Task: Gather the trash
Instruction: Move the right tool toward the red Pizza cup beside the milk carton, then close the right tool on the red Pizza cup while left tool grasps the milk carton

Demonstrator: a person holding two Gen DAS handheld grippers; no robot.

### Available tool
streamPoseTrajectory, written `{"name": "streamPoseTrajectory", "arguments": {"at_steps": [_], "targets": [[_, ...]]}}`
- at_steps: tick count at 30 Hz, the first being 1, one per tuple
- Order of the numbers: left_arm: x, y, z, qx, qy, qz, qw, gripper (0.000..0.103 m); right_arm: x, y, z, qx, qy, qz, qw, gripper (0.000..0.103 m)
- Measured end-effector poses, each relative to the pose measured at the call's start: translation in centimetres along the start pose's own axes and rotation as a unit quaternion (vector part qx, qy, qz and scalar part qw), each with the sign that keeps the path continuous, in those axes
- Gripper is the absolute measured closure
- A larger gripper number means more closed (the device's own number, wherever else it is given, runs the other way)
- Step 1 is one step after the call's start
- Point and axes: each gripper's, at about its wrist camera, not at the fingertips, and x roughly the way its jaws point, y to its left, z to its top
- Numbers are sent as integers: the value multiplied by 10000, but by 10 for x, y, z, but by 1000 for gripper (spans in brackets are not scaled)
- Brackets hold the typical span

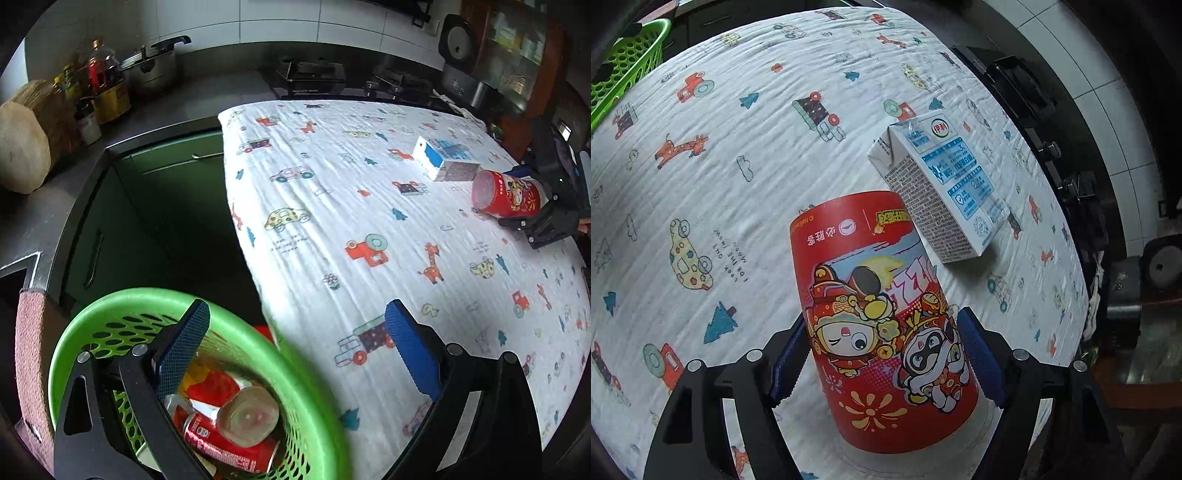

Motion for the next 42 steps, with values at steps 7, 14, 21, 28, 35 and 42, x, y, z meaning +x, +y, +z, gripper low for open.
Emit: {"name": "streamPoseTrajectory", "arguments": {"at_steps": [7,14,21,28,35,42], "targets": [[26,-66,44,888,-89,-719,9934,7,-16,-21,-44,881,-171,428,9950,30],[65,-138,88,2210,-147,-828,9717,5,-28,-33,-82,1533,-383,647,9853,30],[109,-187,132,2971,-225,-1003,9493,5,-29,-42,-107,1891,-575,855,9765,30],[150,-220,157,3547,-33,-1172,9276,5,-23,-45,-119,1992,-678,1042,9720,31],[176,-237,173,3671,113,-1287,9212,5,-17,-45,-125,2070,-692,1128,9694,31],[200,-241,180,3508,420,-1380,9253,7,-9,-41,-132,2107,-634,1202,9681,32]]}}
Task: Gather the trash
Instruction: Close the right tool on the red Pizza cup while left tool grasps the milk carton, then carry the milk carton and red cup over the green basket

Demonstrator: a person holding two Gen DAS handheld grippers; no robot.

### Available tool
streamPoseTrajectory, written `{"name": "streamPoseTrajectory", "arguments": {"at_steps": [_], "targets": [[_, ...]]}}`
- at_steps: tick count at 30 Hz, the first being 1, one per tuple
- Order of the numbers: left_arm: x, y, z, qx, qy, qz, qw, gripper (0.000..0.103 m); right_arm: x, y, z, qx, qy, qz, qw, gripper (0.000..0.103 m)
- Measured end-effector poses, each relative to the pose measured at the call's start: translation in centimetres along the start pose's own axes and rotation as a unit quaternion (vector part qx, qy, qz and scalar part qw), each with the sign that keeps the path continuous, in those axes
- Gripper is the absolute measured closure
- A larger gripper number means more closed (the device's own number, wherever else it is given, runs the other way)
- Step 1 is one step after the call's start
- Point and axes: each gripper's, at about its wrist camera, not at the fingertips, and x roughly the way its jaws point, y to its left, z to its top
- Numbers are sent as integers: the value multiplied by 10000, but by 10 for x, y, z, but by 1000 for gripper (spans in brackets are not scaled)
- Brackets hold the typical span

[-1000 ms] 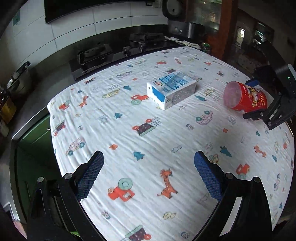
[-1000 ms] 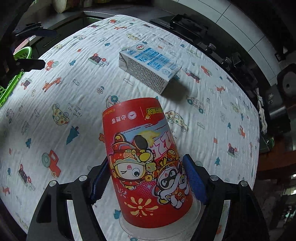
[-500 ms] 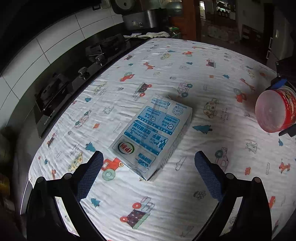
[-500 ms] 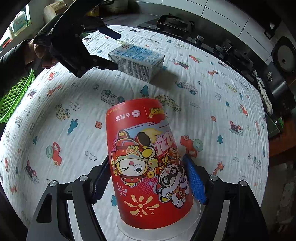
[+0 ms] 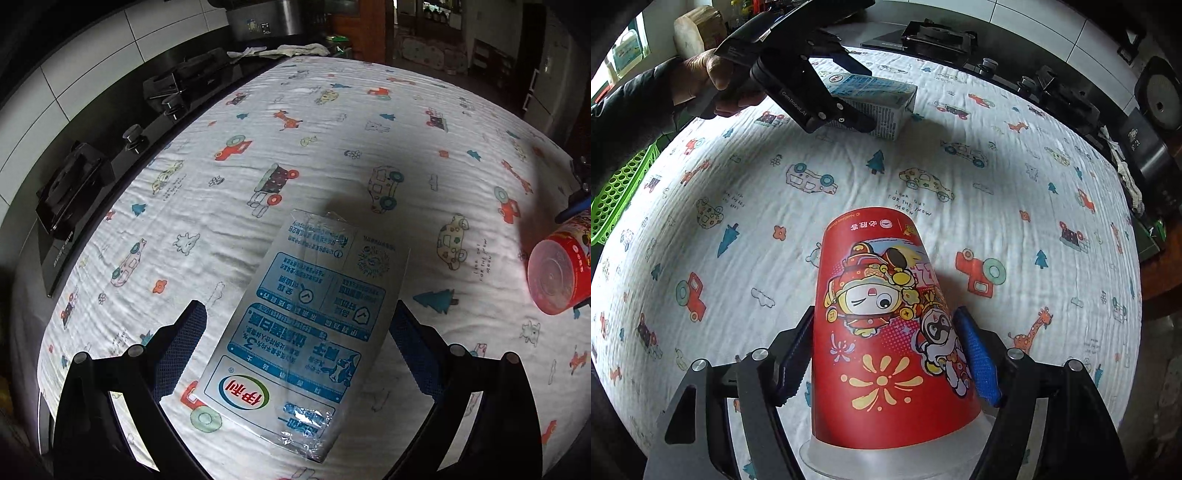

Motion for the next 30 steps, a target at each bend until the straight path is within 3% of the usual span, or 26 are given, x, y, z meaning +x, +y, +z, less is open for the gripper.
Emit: {"name": "streamPoseTrajectory", "arguments": {"at_steps": [5,12,18,22,26,30], "targets": [[1,-11,-6,47,-58,-37,10000,19,0,-1,0,-9,-20,12,10000,33],[-3,-22,-9,-230,-82,239,9994,34,5,3,2,-102,73,-23,9999,32],[-15,-27,-19,-651,-99,472,9967,37,10,15,6,-258,132,-264,9992,34],[-35,-25,-36,-1008,-222,427,9937,37,2,25,7,-172,41,-165,9997,35],[-62,-23,-63,-1367,-299,417,9893,37,-9,43,9,-179,-88,-65,9998,35],[-98,-25,-98,-1548,-377,659,9850,37,-20,69,12,-308,-230,21,9993,35]]}}
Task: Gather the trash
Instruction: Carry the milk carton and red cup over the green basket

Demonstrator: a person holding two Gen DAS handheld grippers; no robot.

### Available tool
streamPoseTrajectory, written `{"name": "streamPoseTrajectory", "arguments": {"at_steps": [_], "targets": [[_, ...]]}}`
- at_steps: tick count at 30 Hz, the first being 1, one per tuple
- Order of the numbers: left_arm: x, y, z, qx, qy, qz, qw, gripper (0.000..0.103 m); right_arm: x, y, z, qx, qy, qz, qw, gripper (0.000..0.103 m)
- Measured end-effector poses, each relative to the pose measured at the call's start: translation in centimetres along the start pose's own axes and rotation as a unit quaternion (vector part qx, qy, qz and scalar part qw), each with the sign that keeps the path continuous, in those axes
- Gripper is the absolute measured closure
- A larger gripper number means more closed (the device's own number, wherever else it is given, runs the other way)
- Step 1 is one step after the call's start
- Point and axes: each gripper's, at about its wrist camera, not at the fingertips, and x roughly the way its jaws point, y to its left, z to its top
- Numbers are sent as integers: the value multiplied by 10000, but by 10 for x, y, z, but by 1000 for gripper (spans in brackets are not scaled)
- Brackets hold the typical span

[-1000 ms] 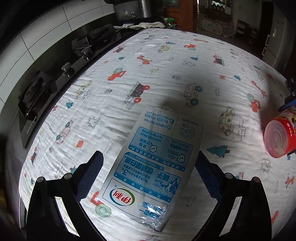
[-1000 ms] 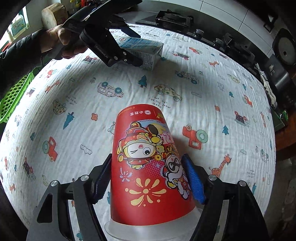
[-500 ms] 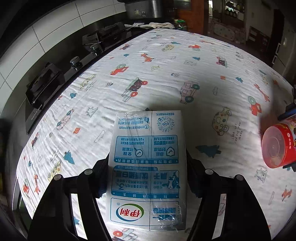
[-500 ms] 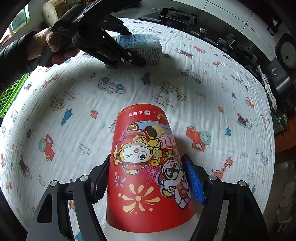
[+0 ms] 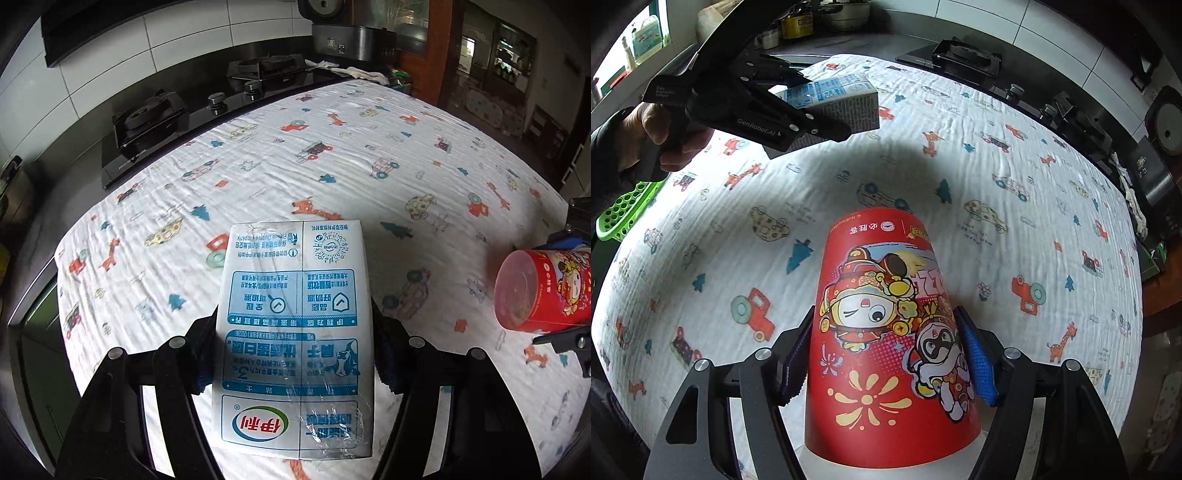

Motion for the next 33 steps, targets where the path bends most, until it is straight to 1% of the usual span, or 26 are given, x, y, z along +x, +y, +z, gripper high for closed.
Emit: {"name": "streamPoseTrajectory", "arguments": {"at_steps": [7,10,13,18,21,25,33], "targets": [[-76,33,-58,-531,-168,413,9976,37,-15,51,15,-242,-281,278,9989,35],[-107,47,-87,-691,-177,719,9949,37,-19,78,24,-393,-405,429,9975,35],[-137,62,-117,-916,-190,1057,9900,37,-21,105,34,-550,-499,596,9955,35],[-176,92,-171,-1434,-113,1455,9788,37,-23,147,48,-797,-621,843,9913,35],[-186,107,-204,-1724,51,1656,9710,37,-24,170,58,-902,-667,978,9889,35],[-187,126,-243,-2059,336,1791,9614,37,-27,199,72,-1035,-727,1142,9854,35],[-171,141,-295,-2344,884,2017,9469,35,-29,244,95,-1191,-841,1409,9792,35]]}}
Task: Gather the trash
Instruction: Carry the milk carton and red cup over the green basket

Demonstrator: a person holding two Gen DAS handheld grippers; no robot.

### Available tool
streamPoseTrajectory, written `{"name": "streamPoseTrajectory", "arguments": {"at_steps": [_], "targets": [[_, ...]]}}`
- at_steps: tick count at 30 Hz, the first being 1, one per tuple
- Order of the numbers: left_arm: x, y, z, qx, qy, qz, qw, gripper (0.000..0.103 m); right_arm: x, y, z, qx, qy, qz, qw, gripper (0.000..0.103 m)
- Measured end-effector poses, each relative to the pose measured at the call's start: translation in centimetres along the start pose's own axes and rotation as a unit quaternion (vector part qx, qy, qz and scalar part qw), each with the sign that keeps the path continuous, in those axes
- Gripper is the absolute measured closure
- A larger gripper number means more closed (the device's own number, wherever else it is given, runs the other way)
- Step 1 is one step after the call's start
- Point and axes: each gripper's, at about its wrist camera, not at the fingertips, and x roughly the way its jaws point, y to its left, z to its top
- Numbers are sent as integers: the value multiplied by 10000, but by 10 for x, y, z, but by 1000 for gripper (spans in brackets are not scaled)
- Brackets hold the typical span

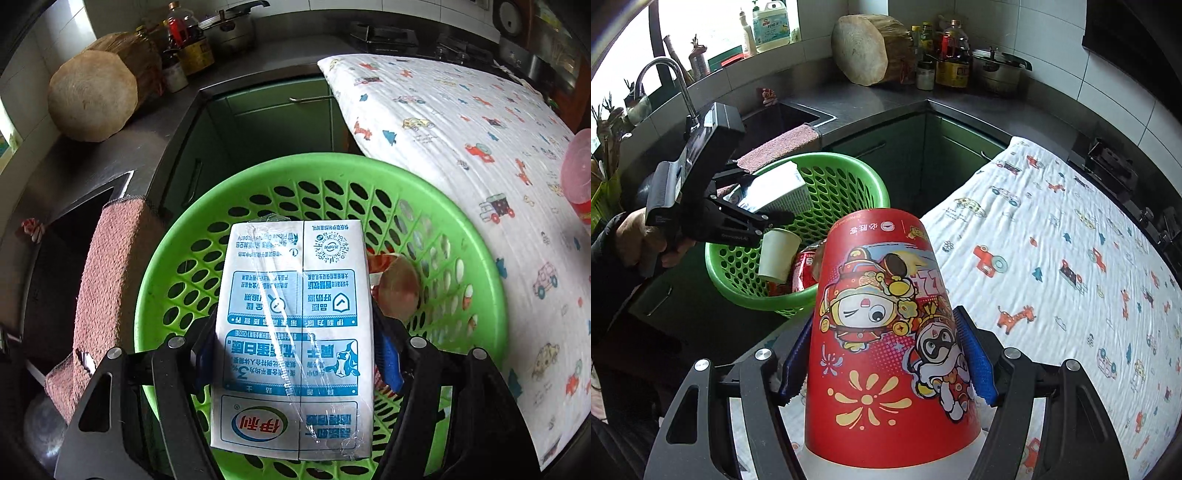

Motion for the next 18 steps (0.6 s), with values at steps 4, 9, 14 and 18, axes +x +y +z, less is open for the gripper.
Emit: {"name": "streamPoseTrajectory", "arguments": {"at_steps": [4,9,14,18], "targets": [[7,11,-12,-159,139,70,9998,23,7,13,13,-38,-58,117,9999,35],[2,23,-24,-362,75,123,9992,17,15,27,28,-66,-128,287,9995,35],[-10,38,-37,-675,-35,185,9975,15,25,40,42,-64,-217,468,9986,35],[-20,51,-49,-919,-126,234,9954,13,35,53,54,-82,-262,545,9981,35]]}}
